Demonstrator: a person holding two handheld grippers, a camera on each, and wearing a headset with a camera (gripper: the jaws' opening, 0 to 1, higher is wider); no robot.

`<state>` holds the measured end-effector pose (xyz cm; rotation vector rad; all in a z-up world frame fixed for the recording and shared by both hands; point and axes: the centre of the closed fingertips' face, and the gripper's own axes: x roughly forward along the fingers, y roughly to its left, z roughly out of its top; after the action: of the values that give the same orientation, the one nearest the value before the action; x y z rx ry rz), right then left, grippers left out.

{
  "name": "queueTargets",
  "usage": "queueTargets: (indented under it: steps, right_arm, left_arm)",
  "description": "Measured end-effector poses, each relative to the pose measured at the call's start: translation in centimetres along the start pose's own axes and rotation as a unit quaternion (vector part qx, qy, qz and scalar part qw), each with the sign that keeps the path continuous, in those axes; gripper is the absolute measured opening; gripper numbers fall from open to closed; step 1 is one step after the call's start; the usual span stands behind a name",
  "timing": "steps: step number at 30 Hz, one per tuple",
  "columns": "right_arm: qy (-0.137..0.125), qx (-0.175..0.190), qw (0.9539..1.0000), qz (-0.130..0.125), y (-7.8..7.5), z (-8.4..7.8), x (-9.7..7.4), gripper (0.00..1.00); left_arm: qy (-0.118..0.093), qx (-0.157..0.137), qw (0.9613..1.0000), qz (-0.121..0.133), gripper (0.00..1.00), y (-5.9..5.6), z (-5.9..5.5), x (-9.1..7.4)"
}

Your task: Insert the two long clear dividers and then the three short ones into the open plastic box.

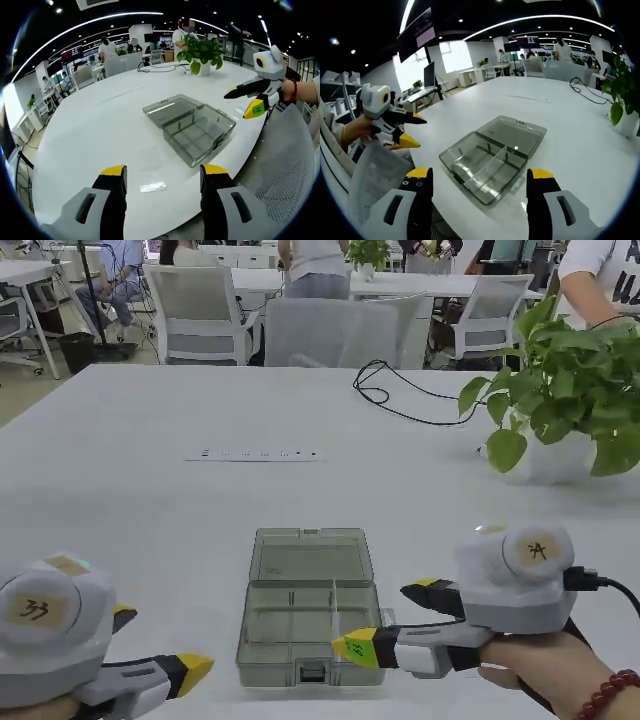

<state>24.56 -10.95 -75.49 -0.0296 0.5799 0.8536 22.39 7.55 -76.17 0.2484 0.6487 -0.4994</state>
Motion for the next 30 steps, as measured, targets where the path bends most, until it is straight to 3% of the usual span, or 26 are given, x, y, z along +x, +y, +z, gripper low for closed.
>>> queueTargets:
  steps: [3, 6, 20, 30]
  right_arm:
    - [-0.004, 0.000, 1.0000, 0.002, 0.2, 0.3, -0.1, 0.77]
    - [-0.006, -0.002, 1.0000, 0.003, 0.4, 0.5, -0.1, 0.77]
    - [-0.004, -0.010, 0.9999, -0.009, 0.1, 0.2, -0.2, 0.77]
    - [-0.002, 0.000, 0.9999, -0.014, -0.4, -0.1, 0.0, 0.76]
  left_arm:
    - [0.016, -0.003, 0.9999, 0.004, 0.57, 0.7, -0.4, 0.9]
    - [0.046, -0.006, 0.9989, 0.007, 0.54, 1.2, -1.4, 1.8]
    - [0.098, -0.035, 0.9946, 0.004, 0.43, 2.1, -3.8, 5.1]
    - [0.128, -0.054, 0.9903, 0.005, 0.40, 2.5, -5.1, 6.3]
